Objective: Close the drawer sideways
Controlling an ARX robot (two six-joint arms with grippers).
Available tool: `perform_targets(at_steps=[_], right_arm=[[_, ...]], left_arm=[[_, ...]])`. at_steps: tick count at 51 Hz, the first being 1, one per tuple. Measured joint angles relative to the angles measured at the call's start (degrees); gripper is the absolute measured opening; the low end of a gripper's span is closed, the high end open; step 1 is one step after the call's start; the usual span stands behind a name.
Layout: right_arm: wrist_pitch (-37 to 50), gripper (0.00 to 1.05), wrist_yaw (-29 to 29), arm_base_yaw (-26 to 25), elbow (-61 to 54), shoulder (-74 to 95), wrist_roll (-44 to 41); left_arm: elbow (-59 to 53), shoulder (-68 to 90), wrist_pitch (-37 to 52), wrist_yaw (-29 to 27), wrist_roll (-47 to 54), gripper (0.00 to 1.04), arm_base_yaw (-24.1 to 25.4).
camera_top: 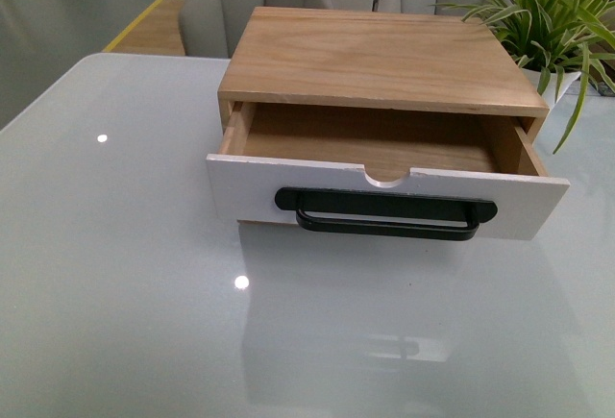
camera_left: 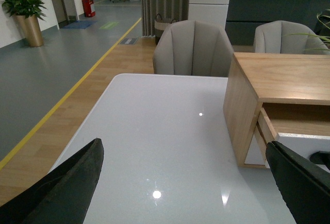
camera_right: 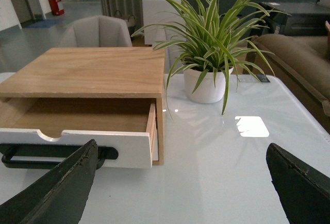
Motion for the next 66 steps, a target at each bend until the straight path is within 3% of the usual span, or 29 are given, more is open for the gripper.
perform_targets(at_steps=[27, 31, 35, 40, 49, 58, 66], right_arm=[[0.0, 0.96, 0.0, 0.0, 0.0, 0.0, 0.0], [-2.8, 0.96, 2.3, 0.5, 0.9, 1.3, -1.9], [-7.0, 0.96, 6.3, 1.6, 3.3, 7.8, -7.0], [-1.9, 0.96, 3.8, 1.0, 4.9, 19.5, -13.6], [14.6, 0.96, -5.2, -3.0, 9.2, 43.0, -25.3], [18.0, 0.96, -9.1, -1.5, 14.6, 58.2, -33.3], [18.0, 0.96, -8.7, 2.8, 19.2, 68.6, -42.1]], left_arm=[[0.0, 0.0, 0.0, 0.0, 0.0, 0.96, 0.0], [3.7, 5.1, -10.1, 5.8, 2.1, 0.96, 0.4], [6.0, 12.0, -13.6, 6.6, 3.8, 0.96, -1.7], [6.9, 20.5, -7.9, 6.6, 6.2, 0.96, -5.9], [10.4, 43.6, 13.2, 8.2, 13.4, 0.96, -13.3], [14.4, 62.3, 26.5, 15.0, 21.7, 0.96, -17.0], [19.2, 76.6, 31.8, 17.4, 30.7, 0.96, -19.7]])
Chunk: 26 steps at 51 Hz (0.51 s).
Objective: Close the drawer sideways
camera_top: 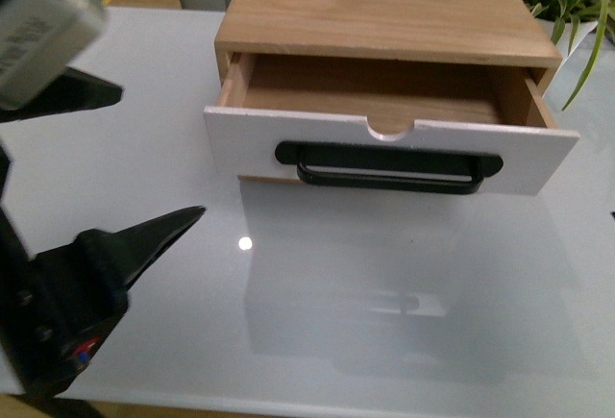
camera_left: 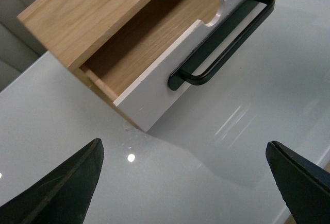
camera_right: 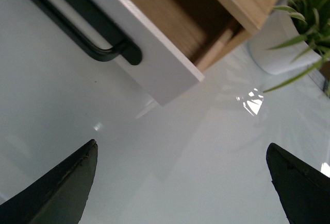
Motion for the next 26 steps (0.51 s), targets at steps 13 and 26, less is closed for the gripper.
perform_targets(at_steps=[13, 26], right_arm=[[1.9, 0.96, 0.5, 7.8, 6.1, 14.6, -8.9], [4.5, 0.96, 1.6, 12.2, 9.7, 23.8, -14.0]], left_arm=[[7.0, 16.2, 5.4, 1.4, 6.8, 0.96, -5.1], [14.2, 26.9, 6.8, 1.9, 9.1, 0.96, -8.0]])
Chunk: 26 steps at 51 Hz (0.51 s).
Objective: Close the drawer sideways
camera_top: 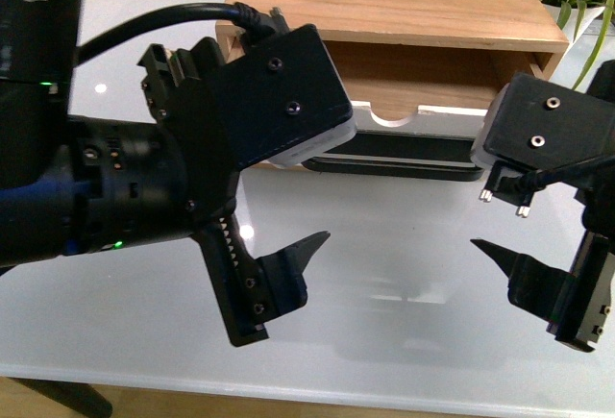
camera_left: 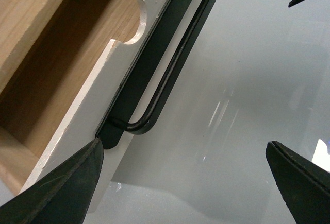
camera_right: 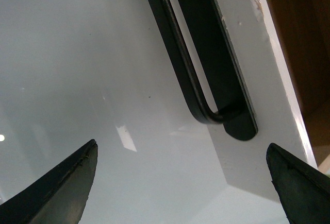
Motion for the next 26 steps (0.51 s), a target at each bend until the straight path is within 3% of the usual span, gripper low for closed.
perform_targets(at_steps=[26], right_arm=[[1.2, 0.96, 0.0, 2.6, 3.3, 6.4, -4.5]], left_arm=[[8.8, 7.8, -2.3, 0.6, 0.9, 0.96, -1.9]])
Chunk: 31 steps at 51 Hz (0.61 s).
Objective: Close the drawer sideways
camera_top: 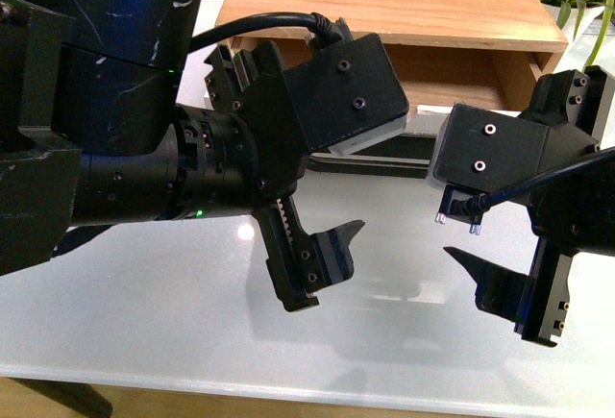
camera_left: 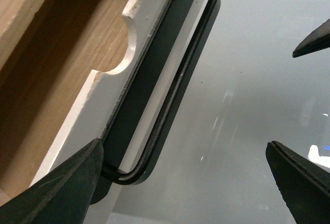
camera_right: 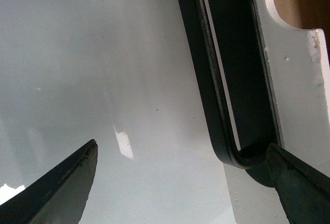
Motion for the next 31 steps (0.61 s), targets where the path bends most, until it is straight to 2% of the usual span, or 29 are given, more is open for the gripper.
perform_targets(at_steps=[31], right_arm=[[0.9, 0.96, -0.1, 1.4, 4.9, 6.1, -1.4]], left_arm=[[5.2, 4.7, -3.0, 0.7, 1.3, 0.96, -1.5]])
